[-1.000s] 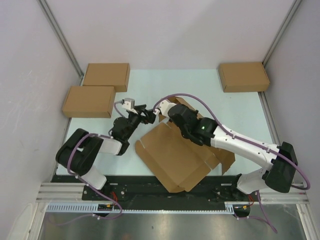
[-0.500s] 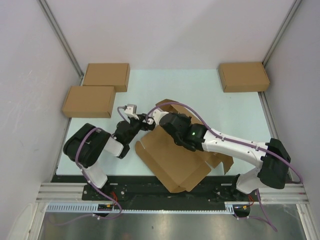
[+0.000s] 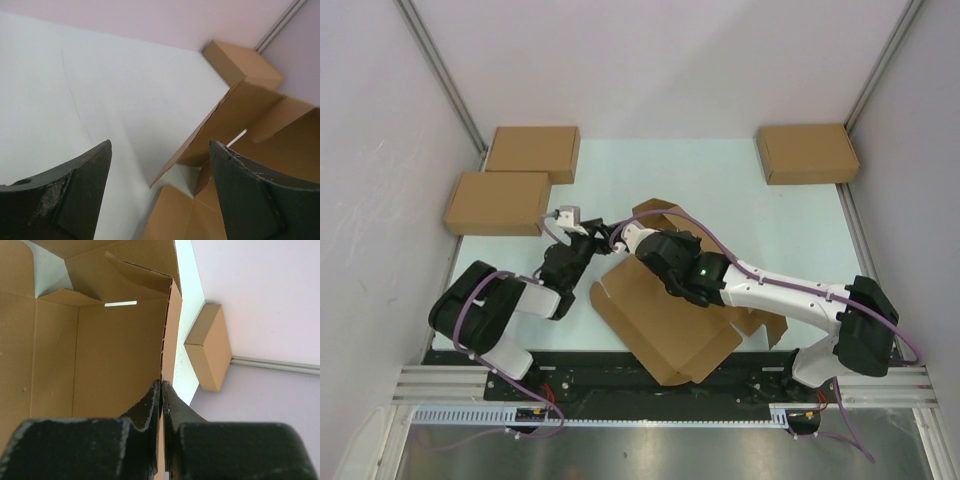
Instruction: Fold the paper box
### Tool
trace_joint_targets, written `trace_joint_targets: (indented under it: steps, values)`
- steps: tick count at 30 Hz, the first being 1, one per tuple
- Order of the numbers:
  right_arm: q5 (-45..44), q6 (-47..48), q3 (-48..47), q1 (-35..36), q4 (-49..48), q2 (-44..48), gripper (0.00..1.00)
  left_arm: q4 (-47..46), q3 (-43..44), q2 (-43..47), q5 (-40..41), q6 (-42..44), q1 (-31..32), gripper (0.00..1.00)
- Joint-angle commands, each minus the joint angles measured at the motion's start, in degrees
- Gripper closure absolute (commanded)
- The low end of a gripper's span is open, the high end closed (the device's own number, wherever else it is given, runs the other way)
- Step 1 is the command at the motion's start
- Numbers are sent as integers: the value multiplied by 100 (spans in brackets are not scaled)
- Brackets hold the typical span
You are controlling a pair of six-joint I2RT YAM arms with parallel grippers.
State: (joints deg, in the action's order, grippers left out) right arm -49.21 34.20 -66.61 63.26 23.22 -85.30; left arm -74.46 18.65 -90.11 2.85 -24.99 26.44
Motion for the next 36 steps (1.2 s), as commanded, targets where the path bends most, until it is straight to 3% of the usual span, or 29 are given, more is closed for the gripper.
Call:
trace_joint_targets:
  steps: [1,14,27,33,36]
  values:
    - [201,-168,69,-16,-11,66,100,-1140,428,-15,-135,179,-33,16]
    - [474,-132,60,-376,-230,198,100,-1475,639,-376,-1119,196,63,15]
    - [597,-185,60,-420,-257,171,100,-1335,1043,-807,-1086,636,283,11]
    - [597,-168,60,-420,-274,171,100,-939,1351,-982,-883,829,283,16]
    - [614,-185,60,-420,-266,162,100,-904,1483,-1088,-1014,917,283,25]
